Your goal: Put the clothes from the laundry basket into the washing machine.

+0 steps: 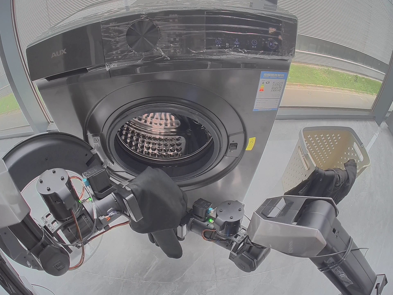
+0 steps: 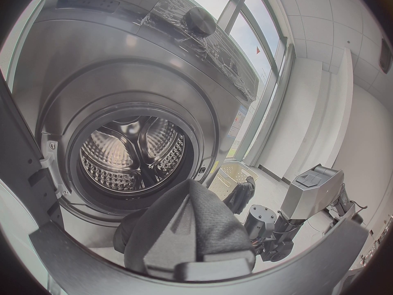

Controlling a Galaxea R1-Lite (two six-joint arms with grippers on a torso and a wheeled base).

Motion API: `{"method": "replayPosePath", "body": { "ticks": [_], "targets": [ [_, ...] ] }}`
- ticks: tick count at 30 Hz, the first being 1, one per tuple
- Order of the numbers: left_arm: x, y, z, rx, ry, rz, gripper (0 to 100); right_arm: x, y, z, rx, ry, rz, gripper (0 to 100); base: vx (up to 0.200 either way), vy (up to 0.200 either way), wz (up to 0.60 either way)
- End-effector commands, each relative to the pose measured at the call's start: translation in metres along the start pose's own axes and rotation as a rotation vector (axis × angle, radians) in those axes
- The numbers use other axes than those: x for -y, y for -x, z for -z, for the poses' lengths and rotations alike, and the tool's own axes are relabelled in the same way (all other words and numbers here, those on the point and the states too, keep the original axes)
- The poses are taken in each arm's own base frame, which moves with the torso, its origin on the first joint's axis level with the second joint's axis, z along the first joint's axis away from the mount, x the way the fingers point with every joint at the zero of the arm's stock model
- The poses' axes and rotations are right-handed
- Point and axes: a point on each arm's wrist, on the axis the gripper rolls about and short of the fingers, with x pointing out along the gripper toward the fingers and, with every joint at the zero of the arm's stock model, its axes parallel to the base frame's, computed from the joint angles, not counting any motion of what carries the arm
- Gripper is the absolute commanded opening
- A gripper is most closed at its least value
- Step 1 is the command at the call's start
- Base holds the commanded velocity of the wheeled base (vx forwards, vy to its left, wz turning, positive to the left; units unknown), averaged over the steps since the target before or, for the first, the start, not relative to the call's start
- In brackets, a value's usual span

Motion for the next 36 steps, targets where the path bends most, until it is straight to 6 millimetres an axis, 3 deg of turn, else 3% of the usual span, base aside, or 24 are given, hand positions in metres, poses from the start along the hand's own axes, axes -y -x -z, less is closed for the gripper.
{"method": "replayPosePath", "body": {
  "ticks": [1, 5, 8, 14, 18, 23, 24, 27, 36],
  "targets": [
    [-0.001, 0.000, -0.001, 0.005, -0.001, -0.003, 0, 0.005, 0.011, 0.001, -0.036, -0.002, 0.026, 0, 0.000, 0.000, 0.00],
    [-0.002, -0.001, -0.001, 0.004, 0.001, -0.007, 0, 0.014, 0.026, -0.017, -0.040, -0.008, 0.093, 0, 0.000, 0.000, 0.00],
    [-0.002, -0.001, -0.001, 0.004, 0.001, -0.007, 0, 0.018, 0.047, -0.043, -0.048, -0.014, 0.123, 0, 0.000, 0.000, 0.00],
    [-0.002, 0.000, 0.001, -0.002, 0.003, -0.008, 0, 0.019, 0.072, -0.049, -0.104, -0.024, 0.152, 0, 0.000, 0.000, 0.00],
    [-0.003, 0.000, 0.000, 0.000, 0.002, -0.009, 0, 0.016, 0.083, -0.060, -0.104, -0.024, 0.167, 0, 0.000, 0.000, 0.00],
    [-0.007, -0.001, 0.001, -0.002, 0.003, -0.025, 0, 0.009, 0.103, -0.089, -0.073, -0.022, 0.191, 0, 0.000, 0.000, 0.00],
    [-0.010, -0.001, 0.001, -0.003, 0.004, -0.033, 0, 0.003, 0.116, -0.104, -0.058, -0.022, 0.191, 0, 0.000, 0.000, 0.00],
    [-0.011, -0.001, 0.004, -0.014, 0.005, -0.037, 0, -0.003, 0.133, -0.121, -0.038, -0.019, 0.192, 0, 0.000, 0.000, 0.00],
    [-0.007, 0.001, 0.004, -0.016, -0.004, -0.023, 0, -0.008, 0.146, -0.159, 0.082, -0.020, 0.198, 0, 0.000, 0.000, 0.00]
  ]
}}
